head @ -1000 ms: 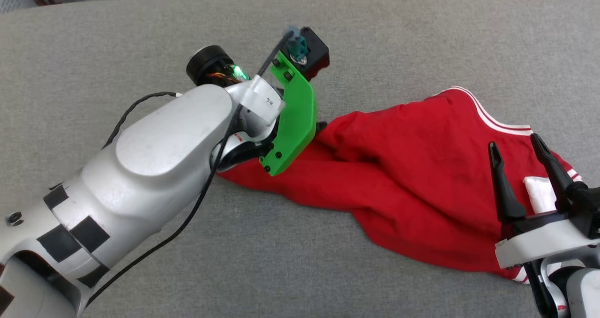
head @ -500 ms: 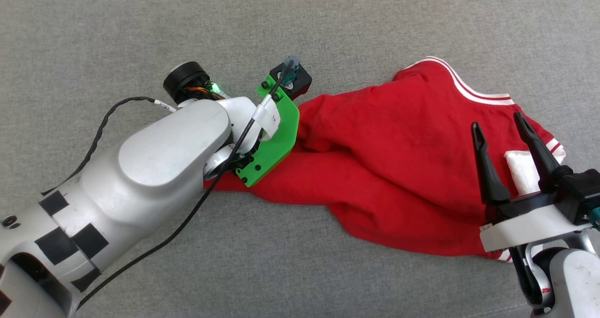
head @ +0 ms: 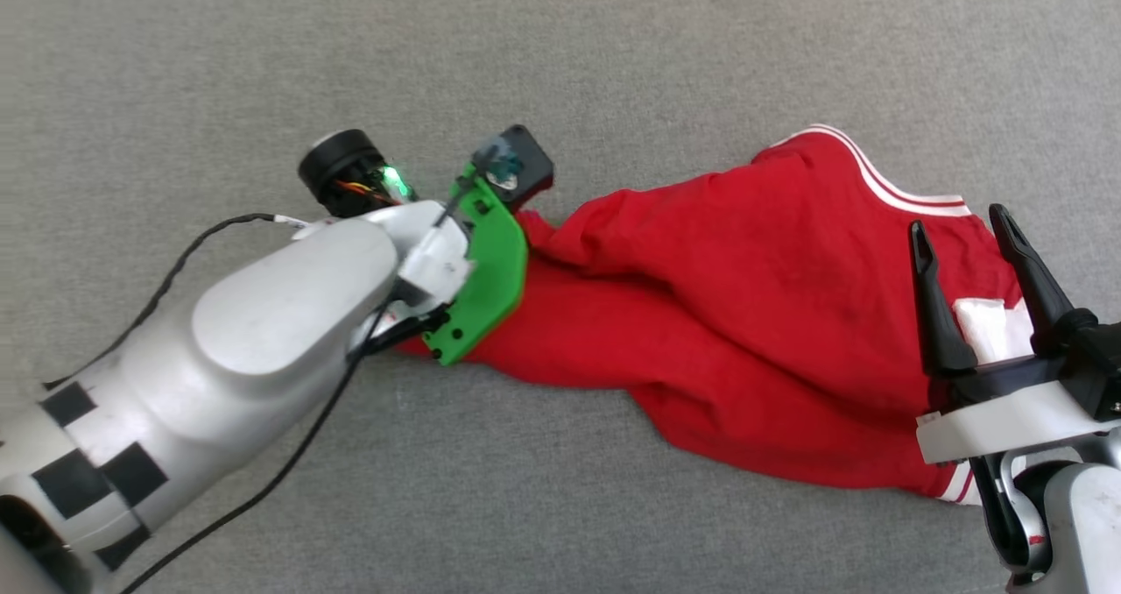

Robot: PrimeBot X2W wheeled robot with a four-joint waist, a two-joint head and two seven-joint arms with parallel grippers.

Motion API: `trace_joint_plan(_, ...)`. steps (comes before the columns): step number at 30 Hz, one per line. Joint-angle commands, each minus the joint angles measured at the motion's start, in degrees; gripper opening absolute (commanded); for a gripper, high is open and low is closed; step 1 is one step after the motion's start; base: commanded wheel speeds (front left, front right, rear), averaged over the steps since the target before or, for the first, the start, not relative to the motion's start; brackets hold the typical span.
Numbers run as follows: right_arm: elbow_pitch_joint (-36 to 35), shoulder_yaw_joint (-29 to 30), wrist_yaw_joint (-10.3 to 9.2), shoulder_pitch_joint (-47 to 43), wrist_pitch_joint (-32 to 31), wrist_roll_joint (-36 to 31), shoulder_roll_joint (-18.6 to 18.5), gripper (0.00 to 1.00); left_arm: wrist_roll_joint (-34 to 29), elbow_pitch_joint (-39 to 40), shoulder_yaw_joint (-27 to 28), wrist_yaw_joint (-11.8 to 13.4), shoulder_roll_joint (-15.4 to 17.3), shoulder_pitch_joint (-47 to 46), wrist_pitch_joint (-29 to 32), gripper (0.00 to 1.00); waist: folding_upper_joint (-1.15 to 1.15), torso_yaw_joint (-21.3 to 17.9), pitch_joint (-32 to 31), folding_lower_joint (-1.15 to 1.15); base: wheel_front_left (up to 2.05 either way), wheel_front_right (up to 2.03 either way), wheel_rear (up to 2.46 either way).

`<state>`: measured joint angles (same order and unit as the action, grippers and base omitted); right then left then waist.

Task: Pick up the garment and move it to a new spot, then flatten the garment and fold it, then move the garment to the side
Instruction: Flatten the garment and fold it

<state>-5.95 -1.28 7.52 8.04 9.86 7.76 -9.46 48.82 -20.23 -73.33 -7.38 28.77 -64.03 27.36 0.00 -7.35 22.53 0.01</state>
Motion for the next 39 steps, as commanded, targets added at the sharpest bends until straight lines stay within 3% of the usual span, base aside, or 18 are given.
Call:
trace_joint_plan(1, 0.21, 0.46, -0.03, -1.22, 0.3, -0.57, 0.0, 1.0, -0.05, 0.27, -0.02, -0.11, 1.78, 0.42, -3.18, 0.0, 0.0, 2.57, -3.56, -0.01, 0.0, 0.0, 0.0)
trace_joint_plan(6, 0.09, 1.89, -0.03, -3.88, -0.18, -0.56, 0.16, 1.0, 1.2, 2.11, 1.0, -0.02, 5.88, 3.3, -10.76, 0.0, 0.0, 5.08, -7.48, -0.01, 0.0, 0.0, 0.0)
trace_joint_plan(10, -0.36, 2.42, -0.03, -5.52, -0.62, -0.63, 0.25, 1.0, 2.69, 4.71, 2.96, 2.56, 10.1, 7.28, -15.09, 0.0, 0.0, 6.59, -10.05, -0.01, 0.0, 0.0, 0.0)
trace_joint_plan(17, -1.14, 4.03, -0.03, -8.41, -1.23, -0.97, 0.81, 1.0, 6.59, 13.11, 4.53, 10.4, 19.1, 18.55, -19.93, 0.0, 0.0, 9.17, -13.36, -0.01, 0.0, 0.0, 0.0)
trace_joint_plan(22, -1.13, 5.01, -0.03, -10.12, -1.39, -1.11, 1.29, 1.0, 10.96, 17.66, 4.53, 16.21, 23.32, 28.34, -23.12, 0.0, 0.0, 10.88, -14.69, -0.01, 0.0, 0.0, 0.0)
trace_joint_plan(23, -0.69, 5.35, -0.03, -10.95, -1.67, -1.03, 1.38, 1.0, 13.35, 19.78, 3.97, 19.7, 25.3, 34.36, -24.63, 0.0, 0.0, 11.74, -15.43, -0.01, 0.0, 0.0, 0.0)
trace_joint_plan(28, 0.56, 5.73, -0.03, -11.66, -2.49, -0.82, 1.35, 1.0, 16.22, 20.72, 2.45, 22.35, 25.67, 42.11, -25.01, 0.0, 0.0, 12.59, -15.84, -0.01, 0.0, 0.0, 0.0)
trace_joint_plan(35, 2.27, 5.93, -0.03, -12.19, -3.34, -0.69, 0.94, 1.0, 17.52, 16.74, 1.59, 20.82, 20.83, 47.14, -26.53, 0.0, 0.0, 13.64, -16.9, -0.01, 0.0, 0.0, 0.0)
trace_joint_plan(36, 2.26, 5.77, -0.03, -12.1, -3.52, -0.76, 0.65, 1.0, 17.28, 16.07, 1.96, 20.98, 20.05, 47.13, -27.79, 0.29, 0.0, 13.76, -17.06, -0.01, 0.0, 0.0, 0.0)
trace_joint_plan(37, 2.05, 5.59, -0.03, -11.96, -3.66, -0.83, 0.27, 1.0, 16.63, 15.27, 2.57, 21.52, 19.16, 46.9, -29.64, 1.0, 0.0, 13.93, -17.31, -0.01, 0.0, 0.0, 0.0)
trace_joint_plan(39, 1.39, 5.22, -0.03, -11.27, -4.11, -0.94, -0.66, 1.0, 15.15, 14.16, 3.85, 23.06, 17.94, 46.15, -33.05, 1.0, 0.0, 14.23, -17.72, -0.01, 0.0, 0.0, 0.0)
